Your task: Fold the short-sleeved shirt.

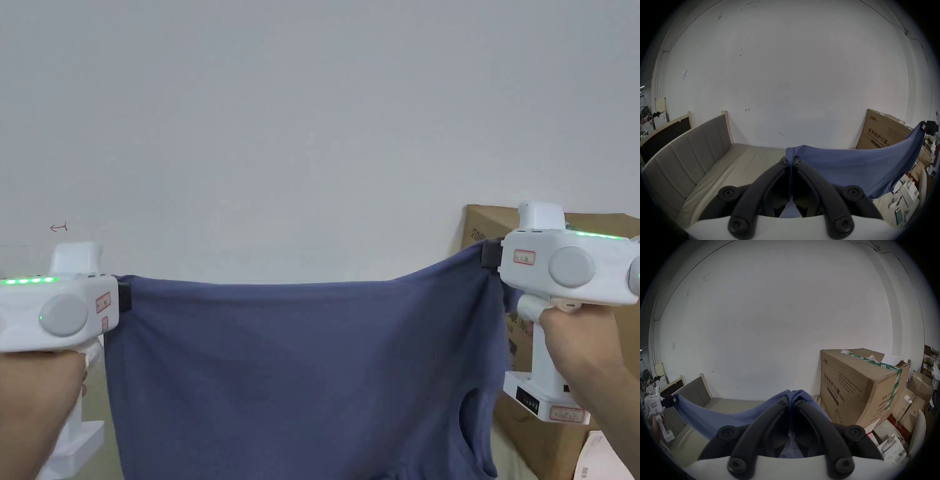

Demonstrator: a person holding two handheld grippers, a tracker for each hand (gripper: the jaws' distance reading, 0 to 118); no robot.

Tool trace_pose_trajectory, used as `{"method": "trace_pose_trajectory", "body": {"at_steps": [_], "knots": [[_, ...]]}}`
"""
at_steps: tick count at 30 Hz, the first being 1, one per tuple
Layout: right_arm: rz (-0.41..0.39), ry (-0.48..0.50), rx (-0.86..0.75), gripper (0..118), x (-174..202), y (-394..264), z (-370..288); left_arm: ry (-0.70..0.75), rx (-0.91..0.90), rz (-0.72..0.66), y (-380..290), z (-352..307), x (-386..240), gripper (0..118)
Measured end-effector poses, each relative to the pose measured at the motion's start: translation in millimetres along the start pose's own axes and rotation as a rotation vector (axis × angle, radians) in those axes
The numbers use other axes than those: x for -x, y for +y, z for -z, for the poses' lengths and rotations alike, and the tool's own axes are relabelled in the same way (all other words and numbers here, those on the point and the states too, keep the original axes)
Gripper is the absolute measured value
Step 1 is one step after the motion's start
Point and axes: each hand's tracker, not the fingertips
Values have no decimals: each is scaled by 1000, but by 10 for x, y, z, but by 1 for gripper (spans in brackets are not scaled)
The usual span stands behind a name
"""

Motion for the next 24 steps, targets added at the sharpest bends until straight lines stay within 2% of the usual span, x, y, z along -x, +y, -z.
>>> {"method": "trace_pose_trajectory", "body": {"at_steps": [6, 12, 14, 18, 22, 24], "knots": [[-25, 29, -19, 3, -46, -168, -614, -27, 8, 1, -151, -527, -24, 1], [11, 79, 38, 3, -194, -872, -1572, -68, 45, -18, -823, -1454, 61, 1], [4, 84, 75, 3, -249, -1295, -1883, -96, 68, -52, -1213, -1794, 121, 1], [84, 84, 220, 3, -354, -2289, -2317, -116, 215, -75, -2054, -2153, 349, 1], [64, 36, 429, 3, -300, -3539, -2589, -116, 408, -118, -3020, -2432, 450, 1], [89, -5, 520, 3, -302, -4090, -2661, -79, 520, -46, -3418, -2543, 372, 1]]}}
